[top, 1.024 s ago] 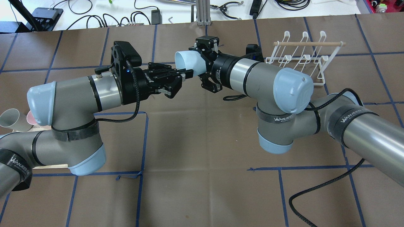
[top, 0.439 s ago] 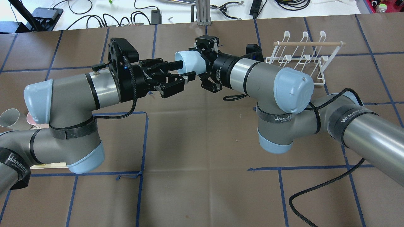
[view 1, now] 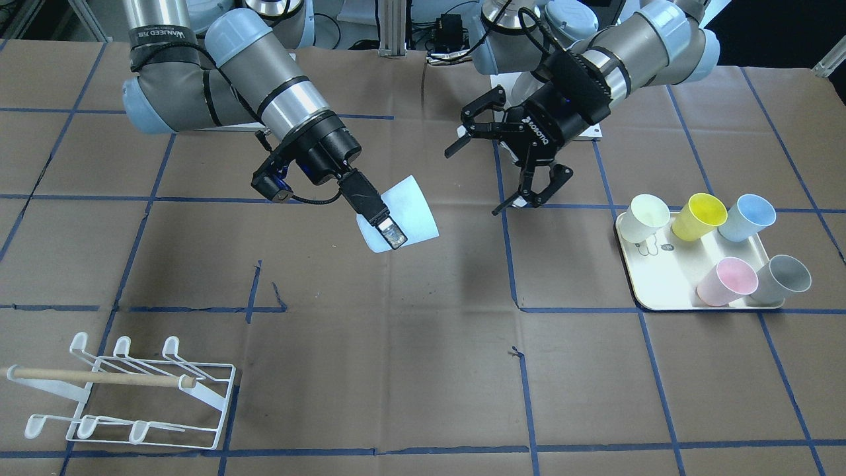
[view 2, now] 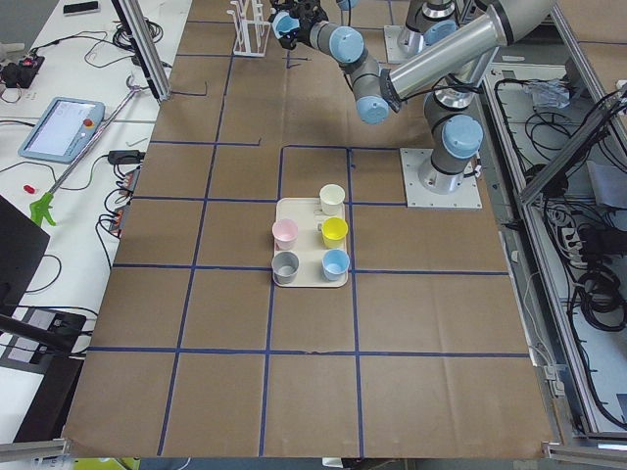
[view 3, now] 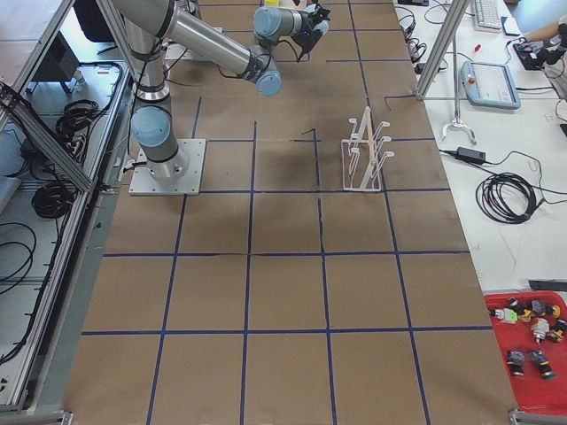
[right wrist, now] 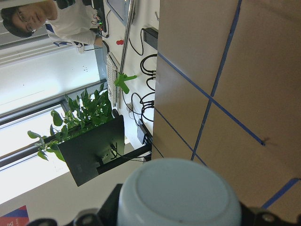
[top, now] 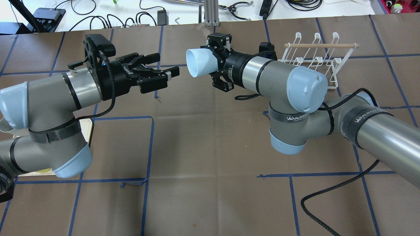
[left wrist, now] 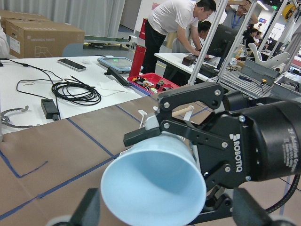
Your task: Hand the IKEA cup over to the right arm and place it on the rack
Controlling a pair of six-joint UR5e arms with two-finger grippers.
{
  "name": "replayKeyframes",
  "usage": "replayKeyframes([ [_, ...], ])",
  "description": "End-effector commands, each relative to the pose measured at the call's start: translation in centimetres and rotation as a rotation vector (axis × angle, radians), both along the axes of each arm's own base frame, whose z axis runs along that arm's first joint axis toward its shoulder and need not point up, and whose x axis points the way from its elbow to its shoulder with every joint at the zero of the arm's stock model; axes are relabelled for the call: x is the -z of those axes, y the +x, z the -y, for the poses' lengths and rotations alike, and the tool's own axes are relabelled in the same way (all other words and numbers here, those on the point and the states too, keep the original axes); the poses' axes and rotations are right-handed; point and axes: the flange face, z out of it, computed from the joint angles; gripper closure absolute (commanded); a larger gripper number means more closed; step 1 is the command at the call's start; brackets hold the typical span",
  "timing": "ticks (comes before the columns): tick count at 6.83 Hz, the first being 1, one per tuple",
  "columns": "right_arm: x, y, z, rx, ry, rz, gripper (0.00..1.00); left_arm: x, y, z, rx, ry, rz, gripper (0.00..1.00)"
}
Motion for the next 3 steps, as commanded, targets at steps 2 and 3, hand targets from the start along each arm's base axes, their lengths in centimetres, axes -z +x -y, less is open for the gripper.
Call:
replayKeyframes([
  [2, -2.1, -6.8, 5.9, 0.020, -0.242, -0.203, 0.89, 0.8, 4.1, 2.6, -0.188, 0.045, 0.098, 0.01],
  [3, -2.1, -8.4, 7.2, -0.008, -0.336, -0.330, 0.91, 1.1, 4.3, 3.4, -0.283, 0.132, 0.148, 0.01],
])
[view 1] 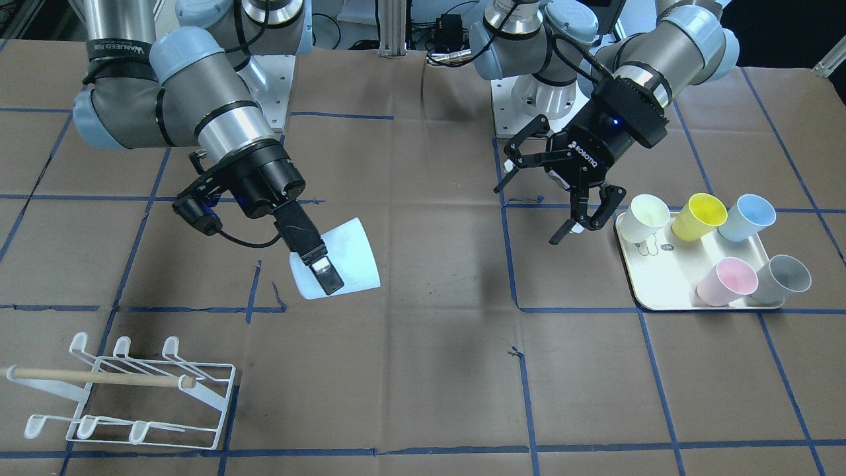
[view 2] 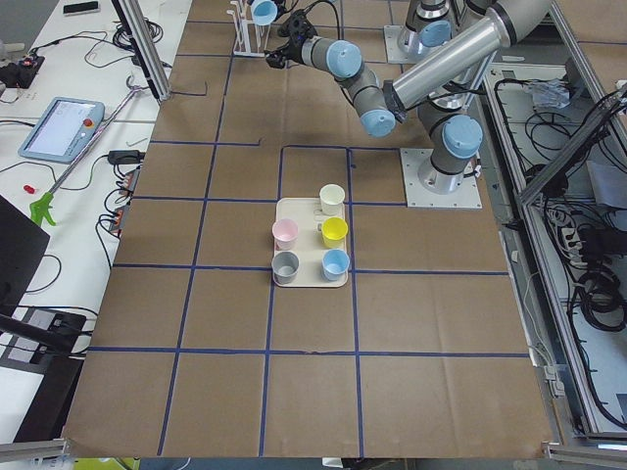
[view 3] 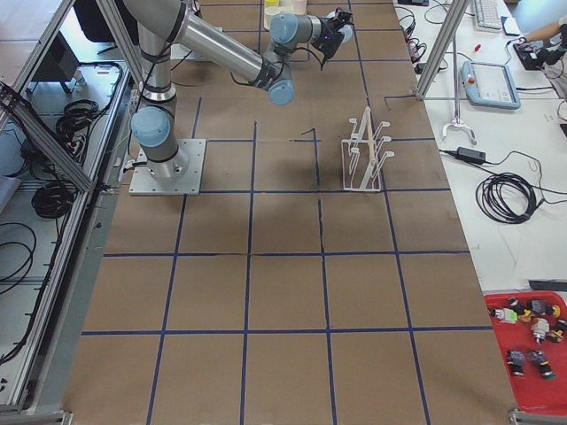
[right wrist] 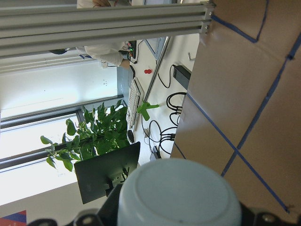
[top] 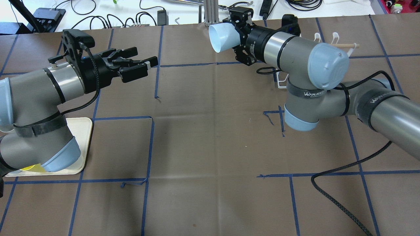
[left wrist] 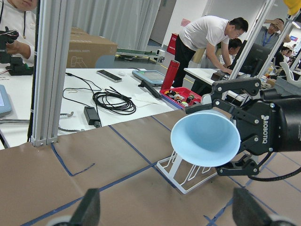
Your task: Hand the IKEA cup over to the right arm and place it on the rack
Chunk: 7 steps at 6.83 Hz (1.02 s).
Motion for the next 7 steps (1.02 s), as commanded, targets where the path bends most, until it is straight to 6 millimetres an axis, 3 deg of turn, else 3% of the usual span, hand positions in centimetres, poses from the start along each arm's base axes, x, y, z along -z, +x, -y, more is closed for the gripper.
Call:
replayKeyframes([
  [1, 1.2, -4.4, 3.7, -0.027, -0.186, -0.335, 0.91, 0.5, 0.3, 2.0, -0.178, 0.163, 0.134, 0.01],
  [2, 2.1, -6.1, 5.7, -0.021, -0.242, -0.478, 0.91, -0.8, -0.8, 3.2, -0.240, 0.293, 0.239, 0.01],
  [4, 0.4, -8.6, 7.8, -0.031, -0.375, -0.707, 0.91, -6.2, -2.7, 4.9, -0.350, 0.636, 0.428, 0.01],
  [6, 0.6, -9.6, 8.8, -0.099, -0.465, -0.935, 0.91, -9.5, -2.0, 3.2, -0.391, 0.906, 0.544, 0.01],
  [7, 0.8, -11.3, 9.1, -0.113, -0.482, -1.095, 0.91, -10.9, -1.9, 1.9, -0.383, 0.992, 0.567, 0.01],
])
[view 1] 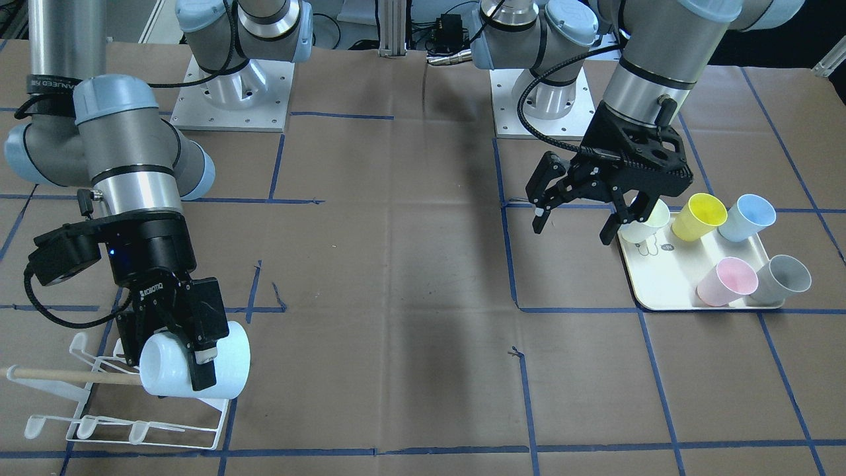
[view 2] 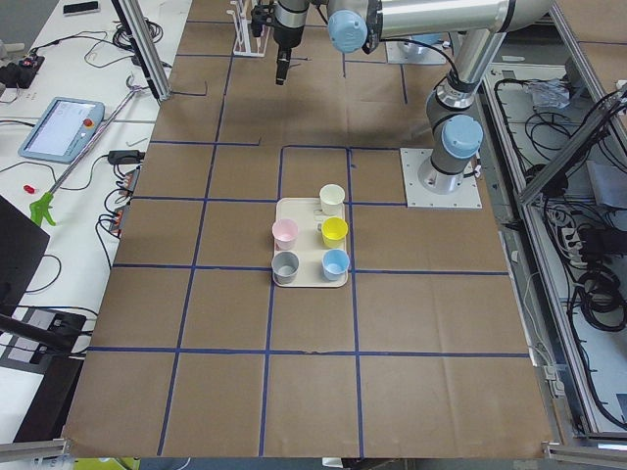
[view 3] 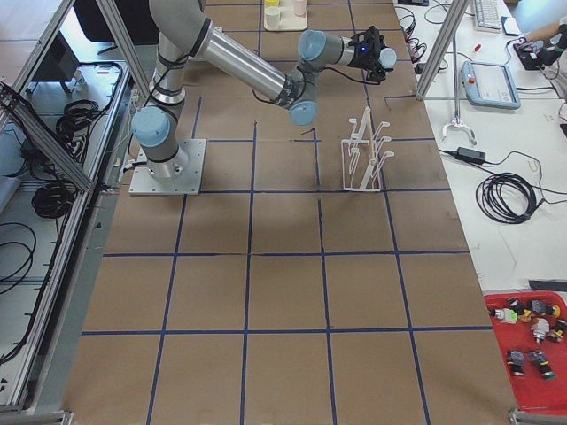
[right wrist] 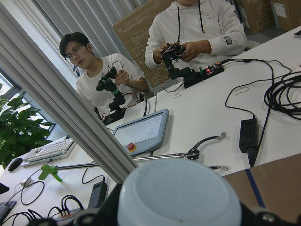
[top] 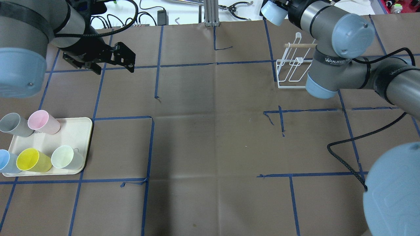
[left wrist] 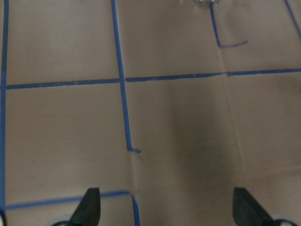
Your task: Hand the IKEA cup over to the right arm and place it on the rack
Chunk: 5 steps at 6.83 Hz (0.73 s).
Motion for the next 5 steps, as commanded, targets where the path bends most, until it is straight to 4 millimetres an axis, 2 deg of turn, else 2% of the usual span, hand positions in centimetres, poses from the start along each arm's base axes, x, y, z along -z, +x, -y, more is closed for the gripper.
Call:
replayKeyframes([
  [1, 0.3, -3.6, 0.9, 0.006, -0.054, -0.271, 0.91, -1.9, 0.0, -2.7, -0.032, 0.141, 0.031, 0.01],
  [2, 0.8, -5.7, 1.7, 0.006, -0.101, -0.368, 0.91, -2.2, 0.0, -3.6, -0.028, 0.135, 0.030, 0.01],
  [3, 2.1, -6.1, 2.6, 0.010, -0.166, -0.410, 0.91, -2.2, 0.3, -3.9, -0.026, 0.139, 0.030, 0.01],
  [4, 4.2, -6.3, 2.9, 0.024, -0.176, -0.419, 0.91, -1.5, 0.8, -4.5, 0.014, 0.146, 0.031, 0.01],
  [5, 5.8, -6.3, 3.2, 0.019, -0.152, -0.416, 0.91, -0.8, 3.1, -5.5, 0.055, 0.147, 0.028, 0.01],
])
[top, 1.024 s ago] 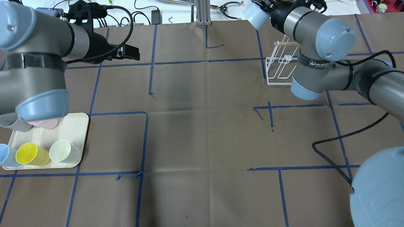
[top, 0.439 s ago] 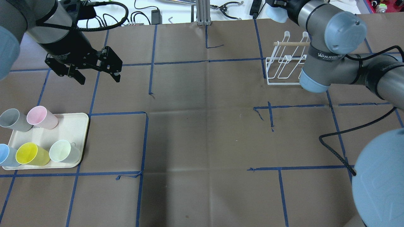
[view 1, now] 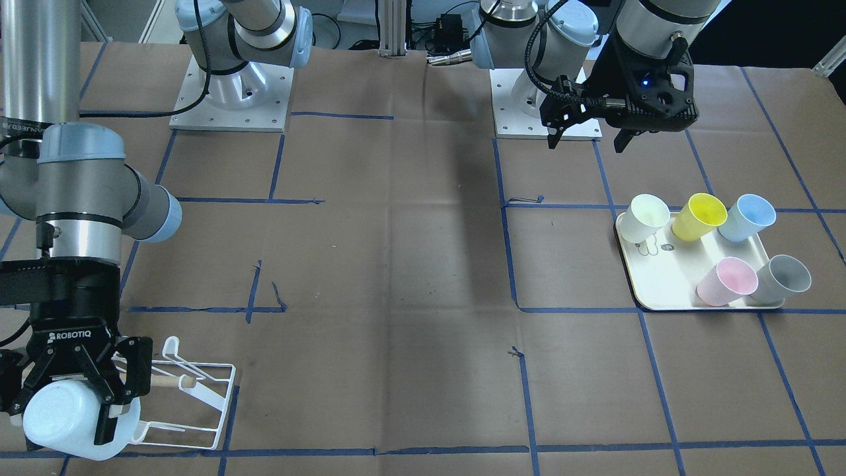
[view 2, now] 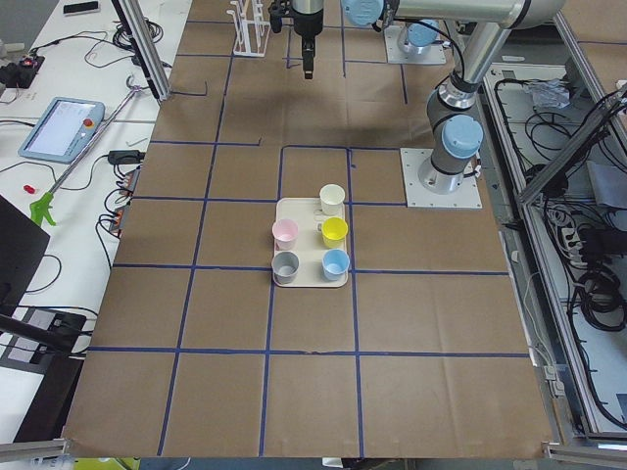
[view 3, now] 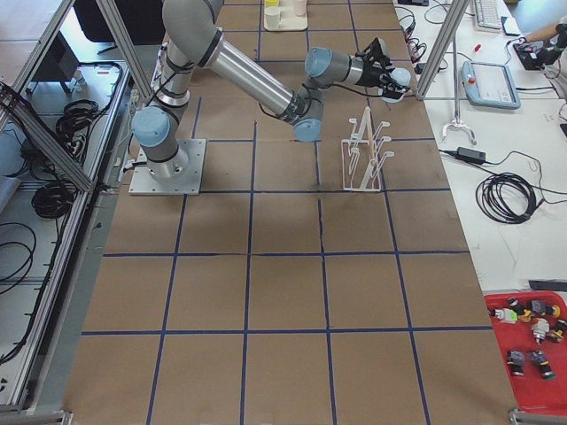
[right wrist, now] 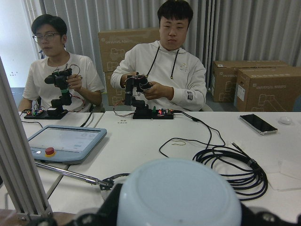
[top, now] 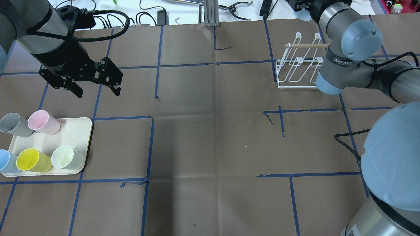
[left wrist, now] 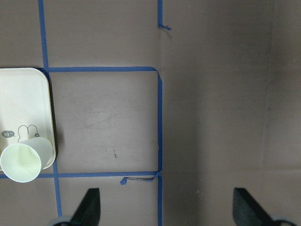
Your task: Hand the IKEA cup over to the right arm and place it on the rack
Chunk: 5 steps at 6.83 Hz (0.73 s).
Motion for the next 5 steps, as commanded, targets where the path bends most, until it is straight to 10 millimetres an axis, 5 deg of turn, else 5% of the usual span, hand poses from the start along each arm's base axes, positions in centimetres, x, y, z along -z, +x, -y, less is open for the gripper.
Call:
replayKeyframes([
  [1, 3.3, -0.3, 0.7, 0.008, 0.019, -0.008, 0.91, 1.4, 5.7, -1.9, 0.028, 0.012, -0.007, 0.01],
  [3, 5.2, -0.4, 1.0, 0.015, 0.042, -0.006, 0.91, 4.1, 14.1, -4.4, 0.048, 0.080, 0.035, 0.01],
  [5, 6.5, -0.4, 0.6, 0.015, 0.072, -0.002, 0.91, 6.9, 19.7, -7.1, 0.023, 0.098, 0.022, 0.01],
])
